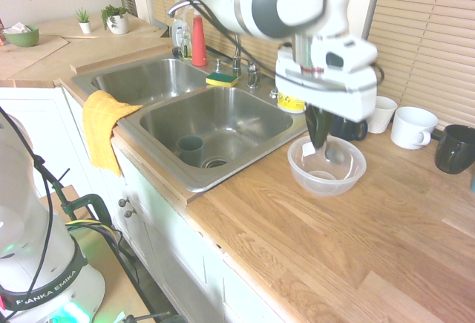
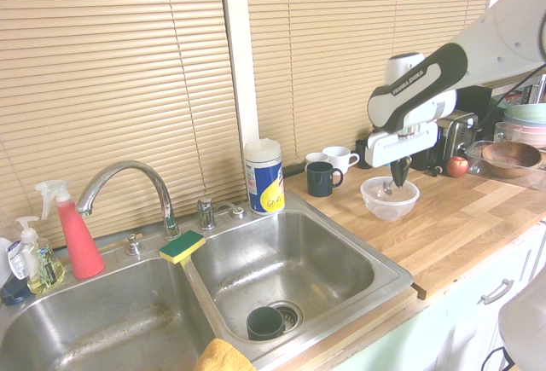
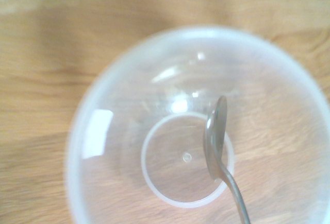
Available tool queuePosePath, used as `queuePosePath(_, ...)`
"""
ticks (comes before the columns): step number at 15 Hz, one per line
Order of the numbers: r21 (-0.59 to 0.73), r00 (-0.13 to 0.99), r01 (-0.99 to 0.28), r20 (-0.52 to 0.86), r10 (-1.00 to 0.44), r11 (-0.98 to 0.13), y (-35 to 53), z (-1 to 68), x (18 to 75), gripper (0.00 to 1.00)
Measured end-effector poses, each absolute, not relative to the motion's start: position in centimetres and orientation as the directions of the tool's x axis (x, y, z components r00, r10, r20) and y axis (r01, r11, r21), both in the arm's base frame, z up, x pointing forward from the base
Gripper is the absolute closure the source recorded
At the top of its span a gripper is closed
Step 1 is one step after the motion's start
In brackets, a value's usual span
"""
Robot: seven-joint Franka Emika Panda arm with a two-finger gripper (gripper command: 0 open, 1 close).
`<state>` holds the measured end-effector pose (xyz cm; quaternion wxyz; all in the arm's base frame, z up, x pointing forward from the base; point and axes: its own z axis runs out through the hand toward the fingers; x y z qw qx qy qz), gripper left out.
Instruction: Put the spoon into the sink
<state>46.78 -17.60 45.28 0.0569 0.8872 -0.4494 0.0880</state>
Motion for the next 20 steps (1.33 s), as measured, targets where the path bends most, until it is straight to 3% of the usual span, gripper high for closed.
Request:
queuePosePath(4,0.024,0.652,-0.740,0.270,-0.708,-0.672,-8.2,50.4,45.6,1.00)
queuePosePath(8,0.065,0.736,-0.650,0.303,-0.606,-0.757,3.7,50.1,43.3,1.00)
queuePosePath(13,0.169,0.803,-0.584,0.263,-0.534,-0.794,13.3,43.4,41.7,1.00)
queuePosePath(20,0.312,0.802,-0.597,0.212,-0.558,-0.739,16.0,30.1,45.4,1.00)
